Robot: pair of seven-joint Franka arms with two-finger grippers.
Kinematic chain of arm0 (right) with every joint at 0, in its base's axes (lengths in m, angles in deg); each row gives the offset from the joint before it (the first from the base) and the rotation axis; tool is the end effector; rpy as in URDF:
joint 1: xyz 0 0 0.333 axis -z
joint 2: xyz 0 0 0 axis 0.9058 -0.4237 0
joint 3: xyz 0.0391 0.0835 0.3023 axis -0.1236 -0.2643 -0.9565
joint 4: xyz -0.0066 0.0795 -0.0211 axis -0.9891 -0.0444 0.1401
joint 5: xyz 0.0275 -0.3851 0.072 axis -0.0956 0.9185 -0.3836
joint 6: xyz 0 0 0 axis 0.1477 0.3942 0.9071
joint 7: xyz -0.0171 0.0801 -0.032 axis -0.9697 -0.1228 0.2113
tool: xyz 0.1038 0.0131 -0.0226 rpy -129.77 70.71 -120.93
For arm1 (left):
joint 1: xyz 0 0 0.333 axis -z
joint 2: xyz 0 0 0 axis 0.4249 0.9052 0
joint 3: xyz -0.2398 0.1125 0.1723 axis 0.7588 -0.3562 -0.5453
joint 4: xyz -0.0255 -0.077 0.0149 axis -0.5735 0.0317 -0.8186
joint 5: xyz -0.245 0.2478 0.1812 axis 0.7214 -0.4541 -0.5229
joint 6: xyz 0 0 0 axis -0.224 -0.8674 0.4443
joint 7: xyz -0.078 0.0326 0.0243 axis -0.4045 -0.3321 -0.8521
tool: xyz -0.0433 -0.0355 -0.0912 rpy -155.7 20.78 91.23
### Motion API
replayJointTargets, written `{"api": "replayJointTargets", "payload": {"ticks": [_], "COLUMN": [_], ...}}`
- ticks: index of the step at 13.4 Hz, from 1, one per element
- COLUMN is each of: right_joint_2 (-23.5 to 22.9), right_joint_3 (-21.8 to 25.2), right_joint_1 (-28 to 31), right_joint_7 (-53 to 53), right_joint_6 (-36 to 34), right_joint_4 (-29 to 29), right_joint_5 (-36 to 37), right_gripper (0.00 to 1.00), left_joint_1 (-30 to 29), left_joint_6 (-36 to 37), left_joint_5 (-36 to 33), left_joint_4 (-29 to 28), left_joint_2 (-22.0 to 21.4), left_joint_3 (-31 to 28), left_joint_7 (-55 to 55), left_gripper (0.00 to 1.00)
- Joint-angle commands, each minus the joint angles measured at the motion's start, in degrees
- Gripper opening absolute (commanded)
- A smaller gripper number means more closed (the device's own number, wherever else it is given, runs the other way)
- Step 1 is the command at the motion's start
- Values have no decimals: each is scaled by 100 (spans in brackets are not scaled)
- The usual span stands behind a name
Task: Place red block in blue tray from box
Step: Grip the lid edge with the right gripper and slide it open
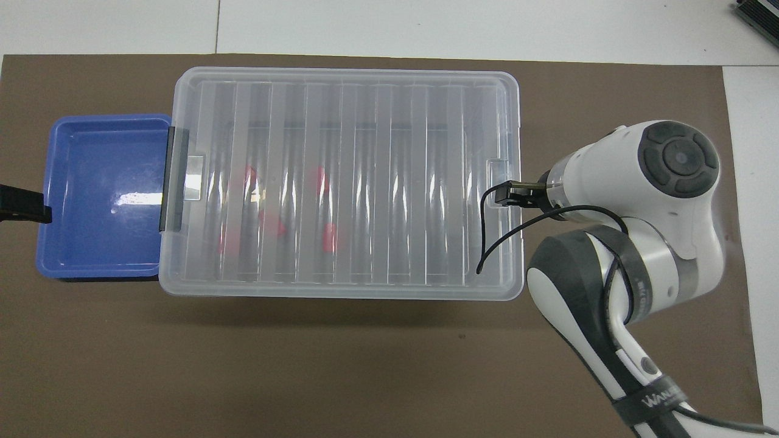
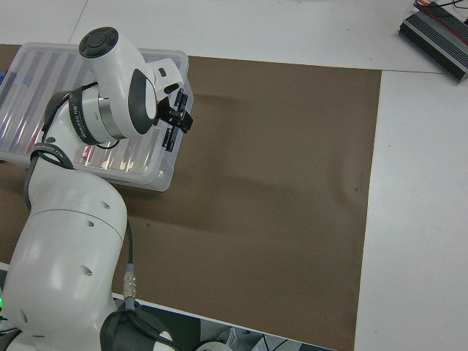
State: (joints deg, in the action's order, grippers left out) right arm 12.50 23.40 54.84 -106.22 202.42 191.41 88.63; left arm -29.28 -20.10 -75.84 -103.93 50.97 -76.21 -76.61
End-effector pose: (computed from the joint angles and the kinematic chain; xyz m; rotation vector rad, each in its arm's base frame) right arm 0.5671 0.1543 0.4634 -3.1107 0.2001 -0.1192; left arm 0.5239 0.0265 0.6201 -3.1176 -0.1297 -0.0152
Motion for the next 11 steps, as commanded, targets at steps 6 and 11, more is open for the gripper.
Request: {"api": "replayJointTargets", "payload": {"ticks": [6, 11], "right_joint_2": [244, 288], "right_joint_3": [-14, -23], "right_joint_1": [674, 1061], "right_joint_7": [1371, 2187], "right_joint_6": [-36, -300], "right_joint_4": [257, 257], "right_joint_5": [7, 7], "right_gripper": [94, 99], "left_joint_1": [-9, 44], "left_joint_6": [-18, -45], "left_joint_5": [37, 37], "left_joint_4": [-162, -162], "left_joint_2": [-166, -166], "left_joint_3": [-5, 3], "left_joint_7": [29, 38], "left_gripper": [100, 100]}}
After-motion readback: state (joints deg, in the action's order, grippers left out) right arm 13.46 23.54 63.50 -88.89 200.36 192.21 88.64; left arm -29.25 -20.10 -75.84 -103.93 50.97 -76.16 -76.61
